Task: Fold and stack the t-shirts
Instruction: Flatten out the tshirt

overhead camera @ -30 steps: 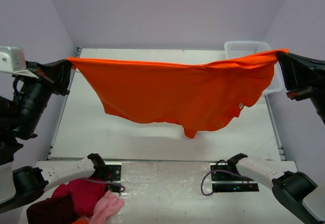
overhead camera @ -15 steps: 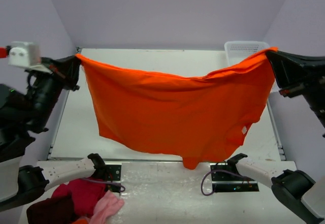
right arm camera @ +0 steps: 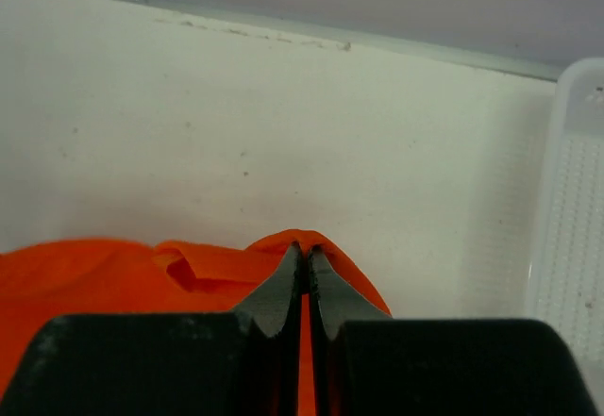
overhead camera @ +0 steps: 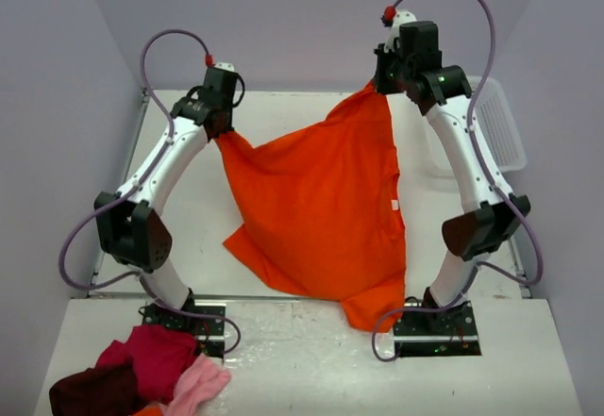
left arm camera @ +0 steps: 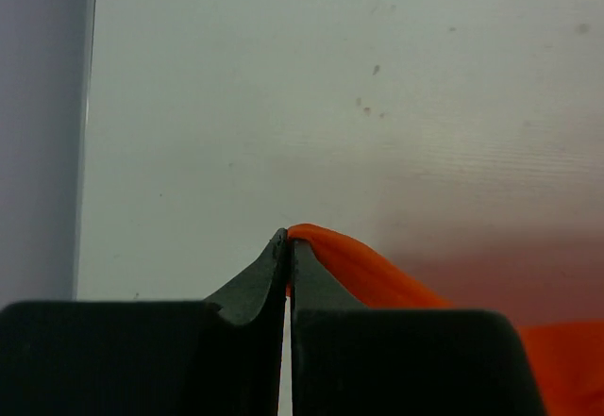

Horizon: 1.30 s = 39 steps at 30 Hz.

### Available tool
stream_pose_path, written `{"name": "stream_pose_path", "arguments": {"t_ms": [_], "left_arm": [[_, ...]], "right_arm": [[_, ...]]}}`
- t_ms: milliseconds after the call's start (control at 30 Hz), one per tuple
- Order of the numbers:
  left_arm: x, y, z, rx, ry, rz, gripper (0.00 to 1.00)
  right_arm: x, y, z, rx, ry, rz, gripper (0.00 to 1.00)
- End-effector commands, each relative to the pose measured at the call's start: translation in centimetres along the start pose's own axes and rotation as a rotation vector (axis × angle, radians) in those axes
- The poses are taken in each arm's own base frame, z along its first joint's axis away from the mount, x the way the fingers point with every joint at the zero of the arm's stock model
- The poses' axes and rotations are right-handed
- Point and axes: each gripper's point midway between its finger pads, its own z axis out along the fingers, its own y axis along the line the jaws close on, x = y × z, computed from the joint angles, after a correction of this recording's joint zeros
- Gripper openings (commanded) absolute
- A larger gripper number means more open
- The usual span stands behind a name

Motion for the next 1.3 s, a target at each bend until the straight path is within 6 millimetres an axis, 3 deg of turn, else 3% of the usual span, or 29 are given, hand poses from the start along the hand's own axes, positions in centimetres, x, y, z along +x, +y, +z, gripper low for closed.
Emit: {"name": "stream_pose_path", "arguments": {"t_ms": [0,67,100,200,333,500,600,667,700,733,767,800,833,933,967,1000,1033,1067,1100,1133,1167,1233,1267], "left_arm": [[0.0,3.0,3.4,-0.036,0.063,-0.095,0.0],[0.1,4.2,5.1,-0.082,0.094,-0.116,0.0],[1.0,3.9,7.0,-0.083,0.127,-0.097,0.0],[1.1,3.0,9.1,-0.058,0.149,-0.081,0.0],[1.5,2.2,11.9,-0.054,0.172,-0.042,0.0],[0.4,1.7,13.2,-0.052,0.143,-0.038,0.0],[-0.5,0.9,12.8,0.002,0.11,-0.066,0.0],[-0.2,0.7,12.1,0.022,0.106,-0.083,0.0],[-1.7,0.9,10.4,0.037,0.051,-0.12,0.0],[-2.2,0.8,9.3,0.051,0.03,-0.135,0.0],[-3.4,1.0,7.0,0.081,-0.034,-0.156,0.0],[-4.0,0.9,5.6,0.102,-0.072,-0.156,0.0],[-5.5,1.0,2.2,0.13,-0.162,-0.155,0.0],[-7.6,0.7,-3.8,0.217,-0.3,-0.148,0.0],[-8.7,1.6,-7.7,0.248,-0.381,-0.166,0.0],[-9.2,1.8,-9.5,0.274,-0.422,-0.166,0.0],[-9.7,1.7,-11.8,0.31,-0.467,-0.163,0.0],[-10.4,2.8,-15.3,0.333,-0.544,-0.176,0.0],[-10.7,3.2,-17.1,0.353,-0.582,-0.174,0.0],[-10.9,3.4,-19.1,0.377,-0.621,-0.175,0.0],[-11.2,4.2,-22.6,0.42,-0.696,-0.18,0.0],[-11.1,5.1,-25.7,0.451,-0.762,-0.18,0.0],[-11.0,6.0,-28.8,0.481,-0.835,-0.184,0.0]], "right_arm": [[-0.8,-2.8,0.9,0.048,-0.021,0.0,0.0],[0.8,-3.7,3.0,0.065,0.031,-0.005,0.0],[2.2,-4.2,4.7,0.077,0.07,-0.013,0.0],[3.6,-5.3,7.1,0.097,0.106,-0.016,0.0],[4.0,-6.0,9.5,0.085,0.118,-0.03,0.0],[5.3,-7.1,11.4,0.098,0.153,-0.017,0.0],[6.3,-7.6,11.8,0.108,0.174,-0.02,0.0],[5.0,-7.5,10.7,0.116,0.123,-0.014,0.0],[5.5,-7.4,10.3,0.119,0.128,-0.009,0.0],[4.7,-7.2,9.5,0.119,0.099,-0.012,0.0],[4.2,-6.9,8.6,0.122,0.084,-0.016,0.0],[2.6,-6.8,6.2,0.137,0.037,-0.019,0.0],[0.6,-5.9,3.2,0.132,-0.016,-0.031,0.0],[-2.4,-4.1,-2.0,0.134,-0.116,-0.054,0.0],[-3.3,-3.6,-4.0,0.133,-0.15,-0.058,0.0],[-4.8,-3.1,-6.3,0.134,-0.199,-0.066,0.0],[-6.0,-2.5,-9.8,0.137,-0.253,-0.07,0.0],[-6.7,-2.0,-11.7,0.129,-0.288,-0.071,0.0],[-7.5,-1.7,-13.8,0.122,-0.326,-0.069,0.0],[-8.4,-1.0,-17.3,0.102,-0.392,-0.069,0.0],[-8.8,-0.8,-19.3,0.091,-0.428,-0.067,0.0],[-9.3,0.1,-22.8,0.058,-0.489,-0.065,0.0],[-9.6,0.2,-25.9,0.042,-0.544,-0.058,0.0]]}}
